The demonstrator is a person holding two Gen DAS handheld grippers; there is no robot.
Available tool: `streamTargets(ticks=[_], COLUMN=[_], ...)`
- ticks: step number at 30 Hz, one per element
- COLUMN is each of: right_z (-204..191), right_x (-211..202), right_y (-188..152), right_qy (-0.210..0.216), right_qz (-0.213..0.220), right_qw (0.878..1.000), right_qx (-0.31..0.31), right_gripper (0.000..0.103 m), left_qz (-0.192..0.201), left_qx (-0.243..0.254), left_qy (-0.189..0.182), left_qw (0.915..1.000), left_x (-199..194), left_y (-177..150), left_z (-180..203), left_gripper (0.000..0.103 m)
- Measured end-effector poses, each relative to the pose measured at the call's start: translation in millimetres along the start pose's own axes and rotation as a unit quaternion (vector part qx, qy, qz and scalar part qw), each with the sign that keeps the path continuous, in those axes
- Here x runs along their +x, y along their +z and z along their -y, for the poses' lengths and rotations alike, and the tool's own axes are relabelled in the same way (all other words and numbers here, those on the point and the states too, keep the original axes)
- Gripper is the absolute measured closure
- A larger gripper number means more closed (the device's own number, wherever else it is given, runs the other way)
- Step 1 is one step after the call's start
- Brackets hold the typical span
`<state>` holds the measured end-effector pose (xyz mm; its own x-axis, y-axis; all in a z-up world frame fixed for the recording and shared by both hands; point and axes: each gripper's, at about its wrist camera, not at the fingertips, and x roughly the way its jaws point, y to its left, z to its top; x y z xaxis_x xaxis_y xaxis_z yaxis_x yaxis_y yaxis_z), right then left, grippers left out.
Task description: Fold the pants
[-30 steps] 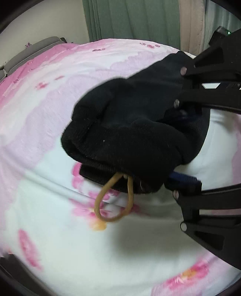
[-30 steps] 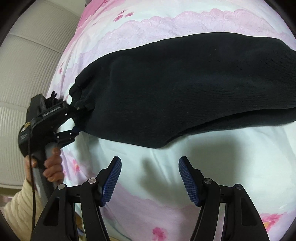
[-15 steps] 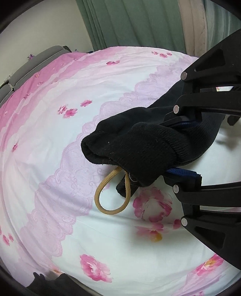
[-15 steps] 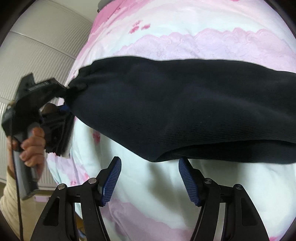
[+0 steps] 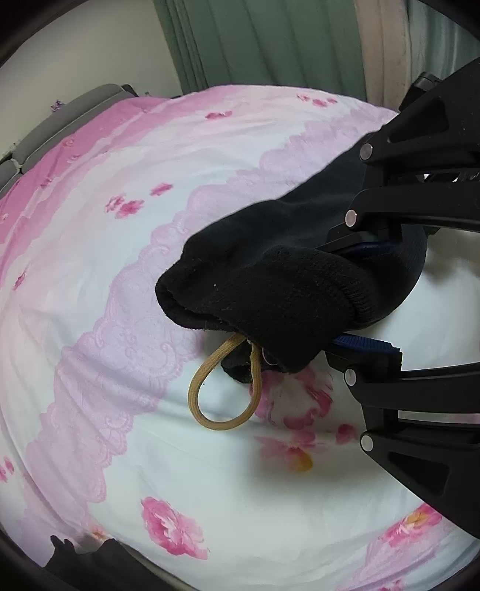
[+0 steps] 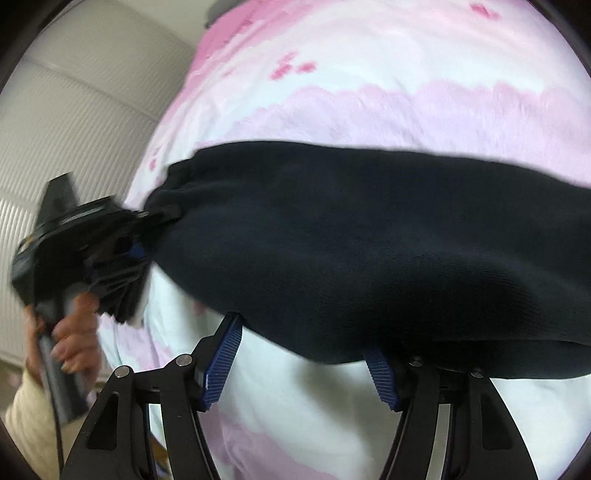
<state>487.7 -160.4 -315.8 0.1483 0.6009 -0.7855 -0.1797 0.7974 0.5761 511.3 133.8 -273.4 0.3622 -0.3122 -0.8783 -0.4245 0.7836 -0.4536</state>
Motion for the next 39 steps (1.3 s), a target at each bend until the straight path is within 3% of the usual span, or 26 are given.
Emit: streamTargets(ticks=[4,8,11,13,15,18,22,27,30,33,37,39], right_z=[-15,-35,-39,-39,-37,-41,-28,25,65,114,174,182], right_x=[9,12,27,34,31,16,-33,-107,-133,-154,-168,-160], right_y=[-6,-27,-34,-34,-35,-35,-42,-57,-55,-53,-49,-42], right_qy=[-0.020,0.007,-0.018,-0.021,-0.027,-0.037,-0.037,-0.083,-0.124,-0.166,-0.147,-0.140], right_qz=[-0.016,-0.046,-0.063,-0.080,-0.083,-0.081,-0.038,0.047,0.091,0.118,0.161,0.166], right_qw=[1.000,0.998,0.996,0.995,0.994,0.994,0.998,0.994,0.982,0.965,0.940,0.934], right_qx=[-0.011,-0.041,-0.060,-0.053,-0.061,-0.067,-0.023,0.061,0.108,0.167,0.264,0.284], right_gripper=[0.042,0.042,0.042,0.041,0.039,0.034,0.025,0.015,0.015,0.015,0.015,0.014], left_qz=[0.004,-0.016,-0.031,-0.035,-0.033,-0.021,0.004,0.036,0.042,0.024,0.009,0.006], left_qx=[0.003,-0.004,-0.009,-0.012,-0.002,0.022,0.097,0.234,0.294,0.330,0.344,0.347], left_qy=[0.018,0.048,0.065,0.075,0.109,0.133,0.171,0.182,0.157,0.139,0.119,0.114], left_qw=[0.9998,0.9987,0.9974,0.9965,0.9935,0.9906,0.9805,0.9545,0.9419,0.9334,0.9312,0.9308], left_x=[-3,5,15,17,14,-5,-36,-52,-35,-10,10,15], left_y=[-3,-8,-16,-21,-23,-27,-43,-77,-96,-110,-122,-125], left_z=[-13,-41,-57,-62,-62,-57,-35,27,73,111,147,158], left_gripper=[0.068,0.067,0.065,0.059,0.043,0.041,0.038,0.036,0.035,0.035,0.035,0.035])
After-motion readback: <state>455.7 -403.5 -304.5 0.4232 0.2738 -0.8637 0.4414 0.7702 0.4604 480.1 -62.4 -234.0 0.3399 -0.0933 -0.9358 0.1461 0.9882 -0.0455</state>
